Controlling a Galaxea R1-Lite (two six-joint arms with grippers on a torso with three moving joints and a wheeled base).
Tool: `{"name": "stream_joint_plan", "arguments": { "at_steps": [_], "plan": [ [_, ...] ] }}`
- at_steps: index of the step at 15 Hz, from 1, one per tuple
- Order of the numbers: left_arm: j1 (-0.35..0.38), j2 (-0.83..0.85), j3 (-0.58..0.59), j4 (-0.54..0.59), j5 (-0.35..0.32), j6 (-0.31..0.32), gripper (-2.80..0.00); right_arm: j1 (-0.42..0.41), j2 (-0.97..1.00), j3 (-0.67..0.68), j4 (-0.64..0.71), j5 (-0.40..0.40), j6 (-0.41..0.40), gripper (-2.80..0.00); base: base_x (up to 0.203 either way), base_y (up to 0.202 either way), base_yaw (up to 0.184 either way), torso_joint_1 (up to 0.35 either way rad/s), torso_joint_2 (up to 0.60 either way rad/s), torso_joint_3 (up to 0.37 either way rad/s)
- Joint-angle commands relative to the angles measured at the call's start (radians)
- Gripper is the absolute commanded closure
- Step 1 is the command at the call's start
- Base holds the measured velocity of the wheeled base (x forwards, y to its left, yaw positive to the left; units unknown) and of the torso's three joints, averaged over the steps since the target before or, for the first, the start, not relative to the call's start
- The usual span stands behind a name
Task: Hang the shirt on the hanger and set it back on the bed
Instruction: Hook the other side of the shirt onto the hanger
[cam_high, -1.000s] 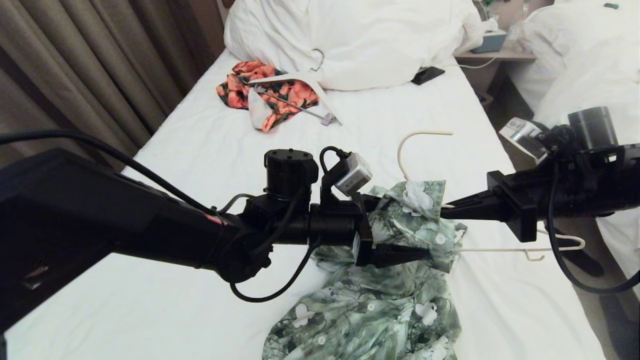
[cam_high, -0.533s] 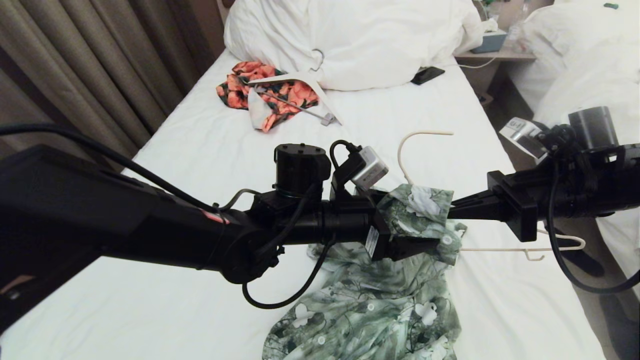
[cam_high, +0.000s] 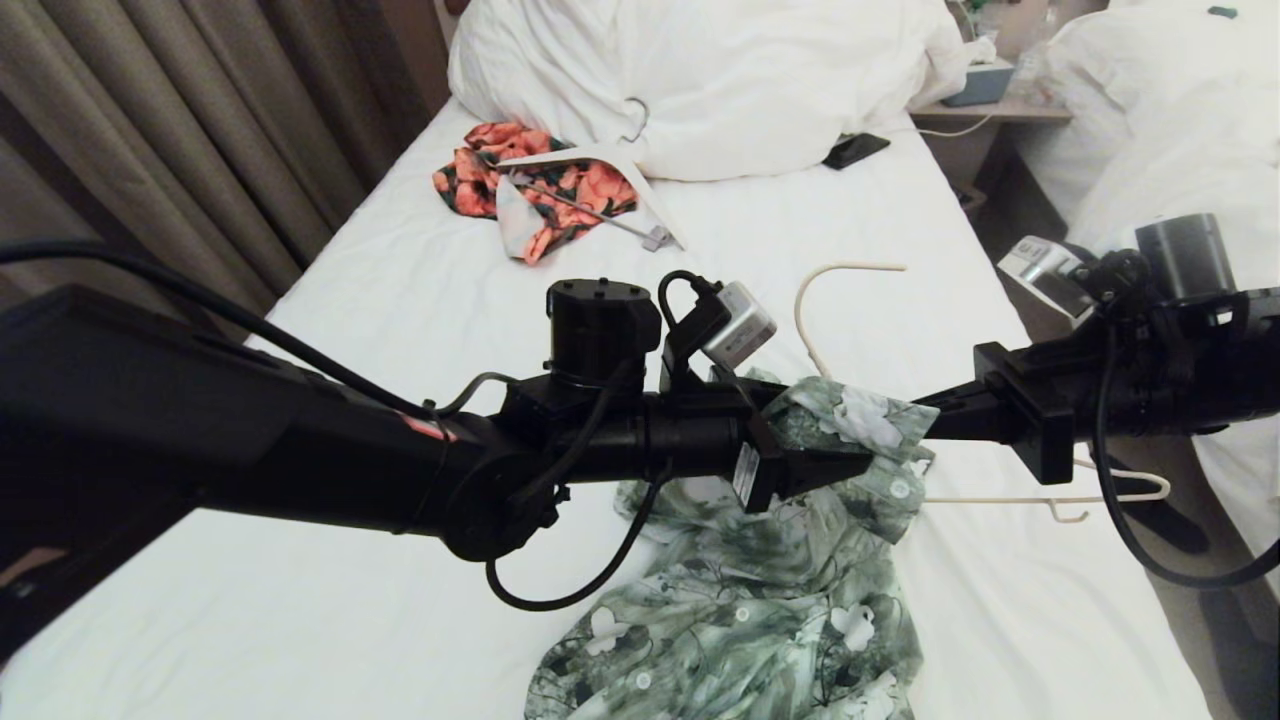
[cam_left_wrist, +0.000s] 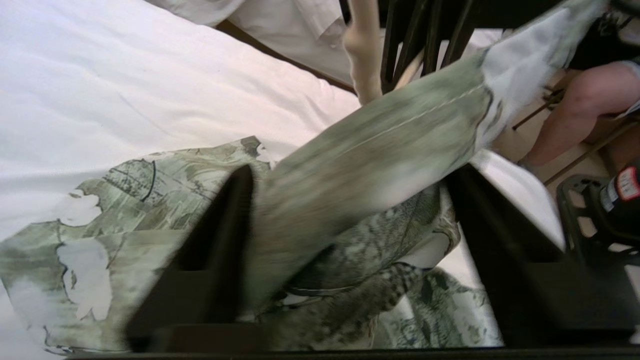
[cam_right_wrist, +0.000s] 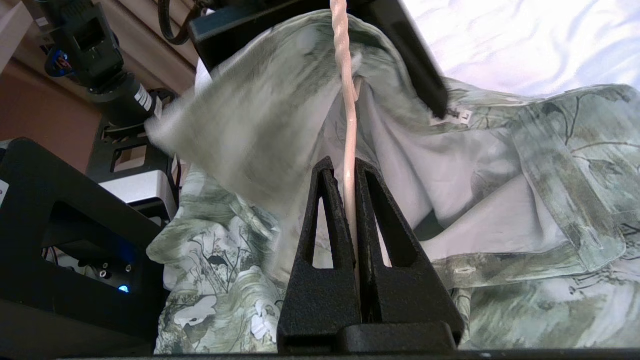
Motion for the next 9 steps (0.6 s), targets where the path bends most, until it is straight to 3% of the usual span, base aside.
{"name": "stream_joint_plan", "arguments": {
  "at_steps": [1,9],
  "plan": [
    [0.001,0.001,-0.003,-0.005,-0.004,-0.005,0.00,0.000,0.000,-0.001,0.001,0.006,-0.003,0.00,0.000,0.000,0.000,0.000,0.00,0.000],
    [-0.009,-0.003,0.003,0.000,-0.004,-0.006,0.00,0.001,-0.001,-0.003,0.007,0.006,0.010,0.00,0.000,0.000,0.000,0.000,0.00,0.000]
  ]
}}
